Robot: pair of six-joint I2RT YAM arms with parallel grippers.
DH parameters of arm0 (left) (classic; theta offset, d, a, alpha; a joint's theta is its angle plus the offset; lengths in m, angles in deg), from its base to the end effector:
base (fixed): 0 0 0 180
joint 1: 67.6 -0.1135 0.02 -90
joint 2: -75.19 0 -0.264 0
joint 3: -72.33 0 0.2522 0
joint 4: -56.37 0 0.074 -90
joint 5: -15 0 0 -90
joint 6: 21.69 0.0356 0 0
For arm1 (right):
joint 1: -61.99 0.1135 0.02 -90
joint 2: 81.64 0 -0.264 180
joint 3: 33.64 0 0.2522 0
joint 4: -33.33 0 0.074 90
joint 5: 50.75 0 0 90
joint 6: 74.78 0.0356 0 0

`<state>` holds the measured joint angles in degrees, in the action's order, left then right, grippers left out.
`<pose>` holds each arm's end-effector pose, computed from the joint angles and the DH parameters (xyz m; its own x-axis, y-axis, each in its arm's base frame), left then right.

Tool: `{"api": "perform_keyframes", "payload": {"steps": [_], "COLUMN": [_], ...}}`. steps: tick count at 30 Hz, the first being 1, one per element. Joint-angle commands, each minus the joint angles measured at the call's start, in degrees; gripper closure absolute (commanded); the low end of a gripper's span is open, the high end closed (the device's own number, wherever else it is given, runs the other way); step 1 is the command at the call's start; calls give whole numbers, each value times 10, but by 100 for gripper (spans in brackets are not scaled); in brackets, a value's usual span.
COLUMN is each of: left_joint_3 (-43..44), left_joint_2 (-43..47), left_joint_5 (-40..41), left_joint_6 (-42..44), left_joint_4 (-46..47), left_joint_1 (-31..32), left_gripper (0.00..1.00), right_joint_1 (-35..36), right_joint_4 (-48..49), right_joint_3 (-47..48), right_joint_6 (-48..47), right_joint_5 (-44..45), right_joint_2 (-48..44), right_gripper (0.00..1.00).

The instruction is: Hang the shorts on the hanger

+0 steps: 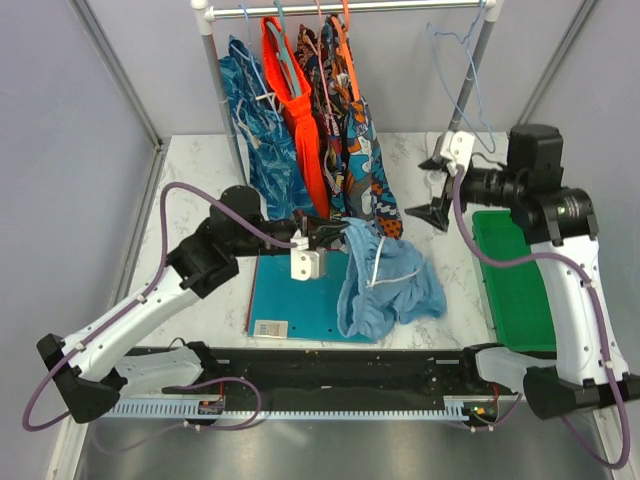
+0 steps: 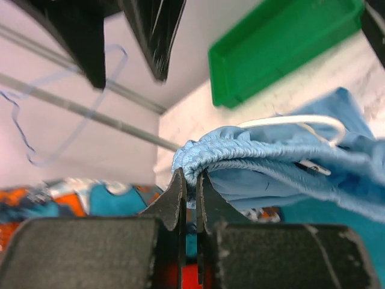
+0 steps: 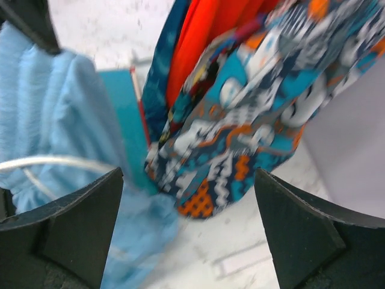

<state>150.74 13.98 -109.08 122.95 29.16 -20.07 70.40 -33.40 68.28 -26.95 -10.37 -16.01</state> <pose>0.1444 -0.1873 0.4015 0.7342 0.1983 -0.6493 0.6649 -0.0165 0.7468 0.1919 0.0558 0.4541 0.1283 -0.4207 -0.8981 -0.8882 0.3541 -0.2928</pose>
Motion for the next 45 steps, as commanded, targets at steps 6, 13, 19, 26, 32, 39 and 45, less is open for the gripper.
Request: {"api": "perform_keyframes", "payload": {"steps": [6, 13, 19, 26, 32, 39, 45], "left_joint_3": [137, 133, 139, 139, 126, 53, -45], "left_joint_2": [-55, -65, -74, -79, -65, 0, 58], "left_joint_5": [-136, -186, -222, -244, -213, -69, -21], "left_joint_6": [-78, -80, -79, -54, -55, -324, -445], "left_joint_4": [-11, -25, -23, -28, -30, 79, 7], "left_joint_1": [-6, -7, -6, -5, -6, -77, -171], "left_gripper": [98, 98, 98, 98, 95, 57, 33], "right_joint_1": [84, 194, 223, 253, 260, 218, 147], "right_joint_4": [-17, -38, -43, -36, -68, -11, 143], "right_joint_3": [89, 24, 10, 9, 10, 27, 46], "right_joint_6": [-1, -36, -27, 6, 16, 125, 304], "right_joint_5": [-117, -49, -50, -79, -56, -13, 27], "right_joint_2": [67, 33, 68, 93, 108, 88, 86], "right_gripper": [2, 2, 2, 42, 100, 100, 100]}}
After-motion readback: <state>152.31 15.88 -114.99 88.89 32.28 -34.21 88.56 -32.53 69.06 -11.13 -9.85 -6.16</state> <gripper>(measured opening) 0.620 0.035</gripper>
